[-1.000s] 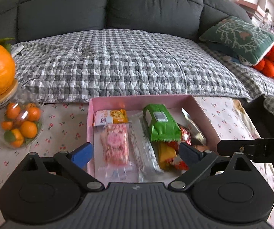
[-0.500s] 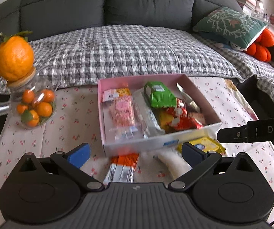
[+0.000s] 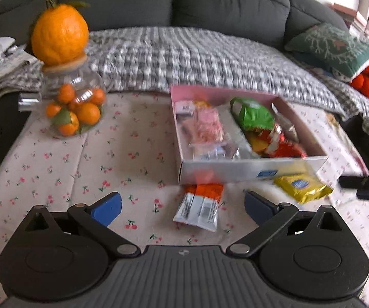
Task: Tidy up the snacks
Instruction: 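Withdraw both open tools from the box toward the loose packets, then grasp the yellow chip packet with the right tool while the left tool grasps the red-topped white packet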
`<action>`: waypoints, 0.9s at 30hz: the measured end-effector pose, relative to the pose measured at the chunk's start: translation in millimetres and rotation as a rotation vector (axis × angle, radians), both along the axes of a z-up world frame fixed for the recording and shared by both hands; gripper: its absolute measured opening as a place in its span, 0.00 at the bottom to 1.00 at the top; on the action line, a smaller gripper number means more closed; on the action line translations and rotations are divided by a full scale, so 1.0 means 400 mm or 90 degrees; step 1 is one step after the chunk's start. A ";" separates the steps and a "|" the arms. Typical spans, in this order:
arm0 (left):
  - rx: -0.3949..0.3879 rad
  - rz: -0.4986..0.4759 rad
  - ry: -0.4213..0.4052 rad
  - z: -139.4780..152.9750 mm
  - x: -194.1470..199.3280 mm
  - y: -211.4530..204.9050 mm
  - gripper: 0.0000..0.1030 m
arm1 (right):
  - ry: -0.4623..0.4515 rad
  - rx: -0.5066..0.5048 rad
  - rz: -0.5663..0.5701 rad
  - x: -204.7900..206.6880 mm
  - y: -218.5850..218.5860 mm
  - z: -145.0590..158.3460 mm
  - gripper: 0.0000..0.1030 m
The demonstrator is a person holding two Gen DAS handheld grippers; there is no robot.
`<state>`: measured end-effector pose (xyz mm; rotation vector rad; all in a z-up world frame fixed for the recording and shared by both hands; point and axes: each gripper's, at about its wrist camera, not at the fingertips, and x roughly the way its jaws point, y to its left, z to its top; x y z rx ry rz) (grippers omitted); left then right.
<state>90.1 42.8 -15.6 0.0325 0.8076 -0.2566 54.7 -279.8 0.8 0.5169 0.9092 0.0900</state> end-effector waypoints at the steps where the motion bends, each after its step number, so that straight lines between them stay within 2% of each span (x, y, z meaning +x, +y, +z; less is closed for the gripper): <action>1: 0.003 -0.010 0.000 -0.008 0.003 -0.001 0.97 | -0.001 0.018 -0.008 0.004 -0.012 -0.005 0.85; 4: 0.013 -0.048 -0.011 -0.027 0.013 -0.009 0.93 | 0.009 0.033 -0.037 0.018 -0.040 -0.024 0.84; 6: 0.011 -0.057 -0.007 -0.039 0.021 -0.013 0.90 | 0.036 0.054 -0.057 0.028 -0.052 -0.048 0.81; 8: 0.007 -0.067 0.010 -0.053 0.028 -0.017 0.85 | 0.065 0.086 -0.063 0.042 -0.059 -0.073 0.65; 17: 0.028 -0.082 0.045 -0.107 0.051 -0.018 0.59 | 0.100 0.171 -0.071 0.071 -0.045 -0.134 0.24; 19: 0.024 -0.081 0.053 -0.113 0.055 -0.014 0.51 | 0.099 0.177 -0.076 0.071 -0.044 -0.136 0.23; 21: 0.025 -0.083 0.049 -0.112 0.054 -0.014 0.48 | 0.095 0.182 -0.079 0.067 -0.048 -0.133 0.20; 27: 0.035 -0.101 0.049 -0.111 0.051 -0.017 0.43 | 0.093 0.152 -0.096 0.054 -0.069 -0.128 0.18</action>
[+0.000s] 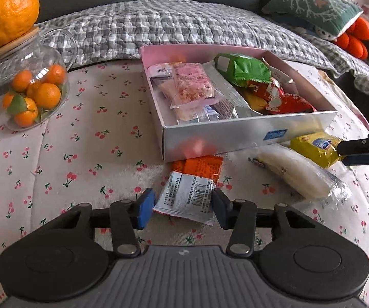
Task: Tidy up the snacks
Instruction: 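Grasp the yellow chip packet with the right tool while the left tool grasps the red-topped white packet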
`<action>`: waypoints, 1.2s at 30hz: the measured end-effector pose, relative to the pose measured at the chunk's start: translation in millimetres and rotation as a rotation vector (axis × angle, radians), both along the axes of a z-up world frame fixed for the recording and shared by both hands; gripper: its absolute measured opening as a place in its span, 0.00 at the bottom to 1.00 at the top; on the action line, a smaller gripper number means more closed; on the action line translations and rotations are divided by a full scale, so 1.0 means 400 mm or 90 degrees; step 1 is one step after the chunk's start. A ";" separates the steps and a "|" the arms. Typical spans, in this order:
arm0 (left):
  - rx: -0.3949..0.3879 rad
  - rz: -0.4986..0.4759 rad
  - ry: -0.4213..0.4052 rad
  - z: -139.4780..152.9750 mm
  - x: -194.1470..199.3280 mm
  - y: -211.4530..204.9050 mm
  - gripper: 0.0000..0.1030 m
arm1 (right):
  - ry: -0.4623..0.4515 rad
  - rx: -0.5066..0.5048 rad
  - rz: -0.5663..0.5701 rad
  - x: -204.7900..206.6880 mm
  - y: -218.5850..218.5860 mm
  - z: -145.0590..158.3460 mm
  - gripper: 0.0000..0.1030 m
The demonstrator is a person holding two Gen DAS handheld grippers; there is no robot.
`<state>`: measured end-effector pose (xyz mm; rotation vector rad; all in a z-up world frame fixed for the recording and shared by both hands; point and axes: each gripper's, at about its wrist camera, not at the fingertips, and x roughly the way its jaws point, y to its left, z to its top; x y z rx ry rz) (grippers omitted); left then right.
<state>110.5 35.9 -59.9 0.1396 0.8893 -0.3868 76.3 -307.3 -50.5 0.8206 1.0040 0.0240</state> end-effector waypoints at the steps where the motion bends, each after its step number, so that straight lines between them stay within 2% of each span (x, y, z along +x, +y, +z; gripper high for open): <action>1: 0.000 -0.003 0.004 0.002 -0.002 0.001 0.43 | 0.005 -0.005 -0.001 -0.004 -0.007 0.000 0.18; 9: -0.024 -0.007 0.054 0.011 -0.028 0.016 0.42 | 0.036 -0.060 0.000 -0.035 -0.062 -0.005 0.15; 12: -0.027 -0.015 0.067 0.013 -0.043 0.009 0.43 | 0.048 -0.088 -0.002 -0.045 -0.081 -0.004 0.17; 13: -0.026 -0.017 0.068 0.012 -0.046 0.004 0.44 | 0.049 -0.092 -0.004 -0.046 -0.088 -0.003 0.23; 16: -0.027 -0.023 0.062 0.013 -0.055 -0.009 0.48 | 0.040 -0.117 0.001 -0.046 -0.095 0.007 0.27; 18: -0.022 -0.029 0.050 0.014 -0.057 -0.017 0.56 | 0.028 -0.127 0.001 -0.044 -0.093 0.015 0.38; 20: -0.015 -0.030 0.037 0.016 -0.058 -0.023 0.64 | 0.011 -0.127 0.003 -0.037 -0.084 0.021 0.60; 22: -0.005 -0.027 0.026 0.016 -0.055 -0.027 0.69 | -0.003 -0.124 0.014 -0.022 -0.071 0.028 0.69; 25: 0.006 -0.024 0.020 0.015 -0.052 -0.026 0.72 | -0.022 -0.157 0.047 -0.007 -0.035 0.046 0.72; 28: 0.012 -0.025 0.019 0.010 -0.051 -0.023 0.73 | -0.041 -0.193 0.048 -0.004 -0.017 0.066 0.76; 30: 0.012 -0.027 0.022 0.006 -0.050 -0.022 0.72 | -0.047 -0.160 0.042 0.002 -0.015 0.061 0.76; 33: 0.012 -0.028 0.025 0.003 -0.047 -0.024 0.71 | -0.030 -0.111 0.071 0.021 0.013 0.038 0.76; 36: 0.022 -0.031 0.023 -0.002 -0.046 -0.029 0.69 | -0.030 -0.127 0.121 0.044 0.060 0.027 0.76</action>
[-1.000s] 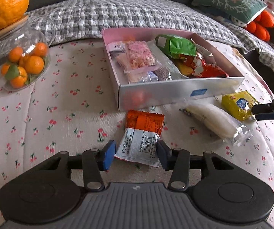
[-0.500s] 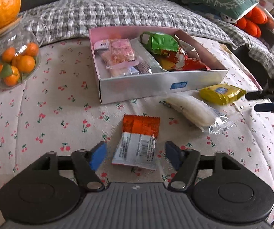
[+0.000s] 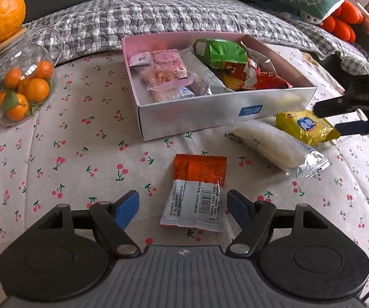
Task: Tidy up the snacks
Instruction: 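Grasp the yellow chip packet with the right tool while the left tool grasps the red-topped white packet, then lift both held packets and carry them over the pink box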
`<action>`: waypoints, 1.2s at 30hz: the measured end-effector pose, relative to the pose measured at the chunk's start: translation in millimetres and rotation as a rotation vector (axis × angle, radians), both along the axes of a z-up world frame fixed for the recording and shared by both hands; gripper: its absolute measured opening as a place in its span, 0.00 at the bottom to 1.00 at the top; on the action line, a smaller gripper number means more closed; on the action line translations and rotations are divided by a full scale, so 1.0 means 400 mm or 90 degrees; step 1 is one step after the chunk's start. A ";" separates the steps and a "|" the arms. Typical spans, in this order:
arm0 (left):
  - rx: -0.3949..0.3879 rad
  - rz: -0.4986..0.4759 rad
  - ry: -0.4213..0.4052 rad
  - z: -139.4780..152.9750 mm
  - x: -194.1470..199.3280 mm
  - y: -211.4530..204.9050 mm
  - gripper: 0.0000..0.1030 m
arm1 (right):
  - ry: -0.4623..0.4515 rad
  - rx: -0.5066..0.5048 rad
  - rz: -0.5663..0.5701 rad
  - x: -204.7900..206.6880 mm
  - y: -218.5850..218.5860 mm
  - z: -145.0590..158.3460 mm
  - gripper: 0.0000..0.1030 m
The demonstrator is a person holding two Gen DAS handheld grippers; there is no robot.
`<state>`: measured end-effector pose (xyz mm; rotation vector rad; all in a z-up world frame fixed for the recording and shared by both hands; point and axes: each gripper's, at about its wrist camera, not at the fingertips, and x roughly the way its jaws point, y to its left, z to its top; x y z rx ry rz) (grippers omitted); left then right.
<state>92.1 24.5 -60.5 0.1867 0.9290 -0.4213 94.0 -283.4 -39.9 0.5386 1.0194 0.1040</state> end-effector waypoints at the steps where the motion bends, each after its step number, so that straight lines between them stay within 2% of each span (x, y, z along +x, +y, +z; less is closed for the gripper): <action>1: 0.005 -0.001 -0.002 -0.003 -0.001 -0.002 0.68 | 0.002 -0.013 0.010 0.007 0.015 -0.004 0.77; 3: 0.016 -0.005 -0.009 -0.005 -0.003 -0.005 0.68 | 0.011 -0.034 0.026 0.020 0.044 -0.017 0.78; 5: 0.022 -0.008 -0.014 -0.006 -0.004 -0.008 0.68 | -0.001 -0.059 0.037 0.023 0.066 -0.018 0.85; 8: 0.024 -0.007 -0.018 -0.007 -0.003 -0.012 0.68 | -0.007 -0.100 0.052 0.031 0.102 -0.021 0.87; 12: 0.020 -0.010 -0.018 -0.006 -0.002 -0.015 0.62 | -0.021 -0.163 0.071 0.028 0.136 -0.026 0.86; 14: 0.019 -0.015 -0.019 -0.006 -0.002 -0.016 0.58 | -0.026 -0.186 0.074 0.029 0.139 -0.028 0.78; 15: 0.019 -0.018 -0.020 -0.006 -0.002 -0.017 0.55 | -0.026 -0.190 0.078 0.028 0.140 -0.027 0.77; 18: 0.016 -0.027 -0.019 -0.003 -0.002 -0.016 0.42 | -0.026 -0.185 0.075 0.029 0.127 -0.028 0.71; 22: 0.016 -0.021 -0.016 -0.001 0.000 -0.014 0.38 | -0.018 -0.163 0.064 0.027 0.105 -0.026 0.69; 30: 0.008 0.011 -0.008 0.018 0.005 0.003 0.35 | 0.024 -0.094 0.012 0.020 0.056 -0.015 0.68; 36: -0.017 0.029 -0.019 0.051 0.010 0.017 0.35 | 0.050 -0.053 -0.027 0.007 0.019 0.000 0.68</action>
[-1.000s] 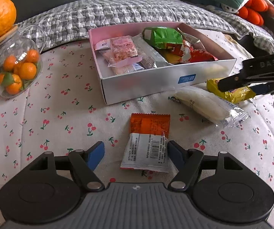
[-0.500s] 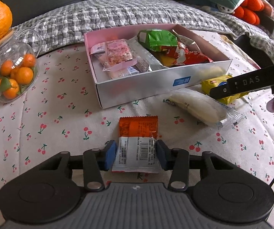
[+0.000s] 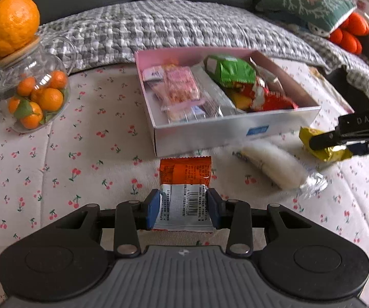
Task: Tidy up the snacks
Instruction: 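Lift both held packets and carry them over the pink box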
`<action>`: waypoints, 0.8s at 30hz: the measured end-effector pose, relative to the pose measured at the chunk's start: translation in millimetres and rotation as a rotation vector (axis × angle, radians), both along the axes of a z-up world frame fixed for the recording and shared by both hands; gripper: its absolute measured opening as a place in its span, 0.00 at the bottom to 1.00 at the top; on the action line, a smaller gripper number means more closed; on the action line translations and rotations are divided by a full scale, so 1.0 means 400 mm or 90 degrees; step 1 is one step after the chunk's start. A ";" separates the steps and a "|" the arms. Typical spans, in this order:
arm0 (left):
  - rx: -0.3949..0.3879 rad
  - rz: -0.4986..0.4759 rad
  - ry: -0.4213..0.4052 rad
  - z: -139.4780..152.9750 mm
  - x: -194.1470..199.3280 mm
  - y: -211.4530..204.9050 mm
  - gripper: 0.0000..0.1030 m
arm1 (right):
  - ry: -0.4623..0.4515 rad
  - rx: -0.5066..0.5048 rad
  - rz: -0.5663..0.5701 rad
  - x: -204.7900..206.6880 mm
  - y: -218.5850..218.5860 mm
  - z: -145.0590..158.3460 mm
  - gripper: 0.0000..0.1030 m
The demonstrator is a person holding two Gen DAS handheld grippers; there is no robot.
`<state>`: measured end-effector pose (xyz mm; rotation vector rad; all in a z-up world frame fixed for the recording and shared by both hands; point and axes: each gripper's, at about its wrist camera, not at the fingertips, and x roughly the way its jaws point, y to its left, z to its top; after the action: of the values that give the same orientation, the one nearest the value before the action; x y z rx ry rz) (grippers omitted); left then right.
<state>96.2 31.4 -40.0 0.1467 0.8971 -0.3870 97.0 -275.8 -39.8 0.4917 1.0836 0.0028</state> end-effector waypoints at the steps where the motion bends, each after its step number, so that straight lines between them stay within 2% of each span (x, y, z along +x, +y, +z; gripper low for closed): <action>1: -0.004 0.002 -0.004 0.007 0.001 0.002 0.35 | 0.002 0.006 -0.006 -0.001 -0.005 0.004 0.68; 6: -0.019 0.013 -0.017 0.032 0.003 0.011 0.35 | -0.007 0.036 -0.038 -0.008 -0.032 0.038 0.68; 13: -0.050 0.049 -0.035 0.071 0.027 0.013 0.35 | -0.064 0.078 -0.079 -0.001 -0.055 0.097 0.68; 18: -0.076 0.069 -0.064 0.108 0.046 -0.008 0.35 | -0.086 0.129 -0.116 0.030 -0.068 0.107 0.68; 24: -0.087 0.083 -0.059 0.090 0.084 -0.045 0.35 | -0.115 0.159 -0.136 0.069 -0.058 0.102 0.68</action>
<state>129.6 13.3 -4.0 -0.0191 0.7817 -0.3154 124.4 -298.9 1.0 0.8153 0.8536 -0.0050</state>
